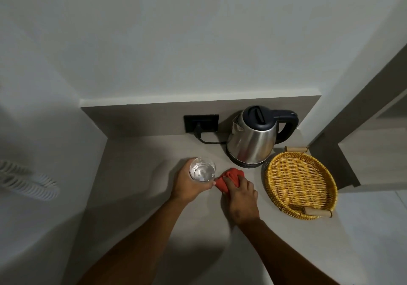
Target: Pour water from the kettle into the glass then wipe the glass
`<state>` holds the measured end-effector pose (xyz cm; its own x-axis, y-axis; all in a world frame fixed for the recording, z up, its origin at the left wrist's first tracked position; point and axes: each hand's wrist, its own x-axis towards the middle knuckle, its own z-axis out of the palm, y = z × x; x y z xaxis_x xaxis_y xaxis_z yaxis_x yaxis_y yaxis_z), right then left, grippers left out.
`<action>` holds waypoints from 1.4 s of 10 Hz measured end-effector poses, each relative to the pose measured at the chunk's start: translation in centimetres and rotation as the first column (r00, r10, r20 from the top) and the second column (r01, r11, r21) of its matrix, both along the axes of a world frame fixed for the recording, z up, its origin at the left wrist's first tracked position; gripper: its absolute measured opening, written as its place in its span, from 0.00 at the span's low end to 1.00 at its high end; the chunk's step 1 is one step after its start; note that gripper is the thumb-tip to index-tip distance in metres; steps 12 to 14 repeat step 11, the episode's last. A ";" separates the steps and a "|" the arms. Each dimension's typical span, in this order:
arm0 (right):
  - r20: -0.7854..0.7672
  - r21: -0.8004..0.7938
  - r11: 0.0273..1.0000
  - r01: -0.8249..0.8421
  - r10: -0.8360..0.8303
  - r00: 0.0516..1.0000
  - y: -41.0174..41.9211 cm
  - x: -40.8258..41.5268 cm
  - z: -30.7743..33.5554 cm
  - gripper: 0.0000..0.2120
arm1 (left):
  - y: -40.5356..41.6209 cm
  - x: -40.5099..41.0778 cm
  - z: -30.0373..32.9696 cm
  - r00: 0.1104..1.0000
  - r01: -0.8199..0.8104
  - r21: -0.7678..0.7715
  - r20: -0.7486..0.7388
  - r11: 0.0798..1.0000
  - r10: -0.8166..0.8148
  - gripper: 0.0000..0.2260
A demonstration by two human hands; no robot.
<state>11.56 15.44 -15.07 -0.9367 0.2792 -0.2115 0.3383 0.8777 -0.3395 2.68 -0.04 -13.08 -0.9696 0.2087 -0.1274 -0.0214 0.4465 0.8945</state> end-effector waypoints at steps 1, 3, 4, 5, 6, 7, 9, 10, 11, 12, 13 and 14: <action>0.019 -0.048 0.999 0.023 -0.022 1.000 0.2 -0.4 0.3 0.27 | 0.1 -0.1 0.0 1.000 0.016 0.017 0.009 1.000 -0.016 0.36; -0.215 -0.174 0.963 0.206 -0.241 0.947 2.6 0.7 2.5 0.24 | -0.2 0.1 -0.5 1.000 0.002 0.032 0.022 0.999 -0.003 0.35; -0.307 -0.142 0.917 0.374 -0.400 0.864 5.7 1.5 3.5 0.24 | -0.5 0.5 -1.4 1.000 -0.007 0.004 0.019 1.000 0.007 0.36; -0.219 -0.147 0.833 0.534 -0.554 0.804 9.8 1.6 3.7 0.26 | 0.0 0.6 -1.9 1.000 0.014 -0.044 -0.003 0.999 -0.014 0.38; -0.066 -0.109 0.843 0.527 -0.536 0.842 12.0 0.7 2.7 0.24 | -0.2 0.3 -2.4 1.000 -0.017 -0.068 0.003 0.998 0.017 0.36; 0.074 -0.046 0.877 0.478 -0.474 0.877 12.1 0.4 1.1 0.26 | -0.6 0.2 -3.3 1.000 -0.028 -0.065 0.012 0.998 0.029 0.35; 0.101 -0.041 0.889 0.456 -0.450 0.887 12.0 0.4 0.4 0.27 | -0.4 0.3 -3.7 1.000 -0.016 -0.057 0.006 0.998 0.017 0.36; 0.028 -0.049 0.901 0.432 -0.431 0.902 11.6 0.6 1.5 0.29 | -0.3 0.7 -2.8 0.998 0.045 -0.018 -0.033 0.999 -0.045 0.41; -0.176 -0.043 0.941 0.335 -0.337 0.925 10.2 0.4 3.7 0.31 | -0.3 1.8 -1.4 0.994 0.012 0.055 -0.112 0.998 -0.006 0.43; -0.176 -0.043 0.941 0.335 -0.337 0.925 10.2 0.4 3.7 0.31 | -0.3 1.8 -1.4 0.994 0.012 0.055 -0.112 0.998 -0.006 0.43; -0.176 -0.043 0.941 0.335 -0.337 0.925 10.2 0.4 3.7 0.31 | -0.3 1.8 -1.4 0.994 0.012 0.055 -0.112 0.998 -0.006 0.43; -0.176 -0.043 0.941 0.335 -0.337 0.925 10.2 0.4 3.7 0.31 | -0.3 1.8 -1.4 0.994 0.012 0.055 -0.112 0.998 -0.006 0.43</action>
